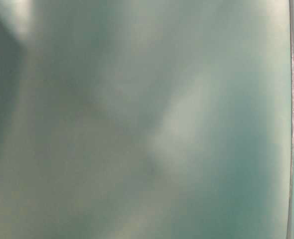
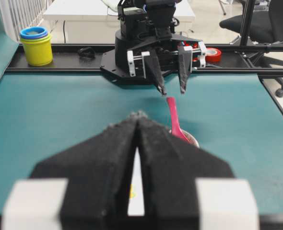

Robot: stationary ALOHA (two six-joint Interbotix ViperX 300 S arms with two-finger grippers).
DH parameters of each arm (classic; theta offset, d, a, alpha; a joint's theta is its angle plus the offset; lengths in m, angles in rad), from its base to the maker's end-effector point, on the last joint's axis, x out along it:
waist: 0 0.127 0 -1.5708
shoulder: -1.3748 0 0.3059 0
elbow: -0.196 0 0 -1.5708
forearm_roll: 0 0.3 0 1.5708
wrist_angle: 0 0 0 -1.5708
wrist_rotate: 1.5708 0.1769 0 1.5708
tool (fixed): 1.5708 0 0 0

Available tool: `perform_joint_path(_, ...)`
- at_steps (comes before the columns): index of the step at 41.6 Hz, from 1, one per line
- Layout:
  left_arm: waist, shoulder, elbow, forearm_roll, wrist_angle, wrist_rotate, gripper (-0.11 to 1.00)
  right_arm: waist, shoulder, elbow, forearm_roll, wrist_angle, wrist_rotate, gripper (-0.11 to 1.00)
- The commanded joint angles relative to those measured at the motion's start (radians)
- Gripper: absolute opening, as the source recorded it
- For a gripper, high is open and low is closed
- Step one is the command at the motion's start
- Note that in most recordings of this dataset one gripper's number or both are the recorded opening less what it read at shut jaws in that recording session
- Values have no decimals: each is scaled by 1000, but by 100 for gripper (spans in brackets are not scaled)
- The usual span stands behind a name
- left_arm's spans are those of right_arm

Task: Scoop the yellow hexagonal prism block from the bowl with a spoon using the right arm.
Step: 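Close the right gripper on the pink spoon's handle end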

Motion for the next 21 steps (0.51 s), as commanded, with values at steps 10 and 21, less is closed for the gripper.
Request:
perform_joint_path(10, 0, 3, -18, 2, 8, 0, 0, 86, 124, -18, 67, -63, 14, 51)
perform_joint_path(21, 0, 3, -17, 2, 8, 0, 0, 87, 184, -21, 89, -64, 26, 51)
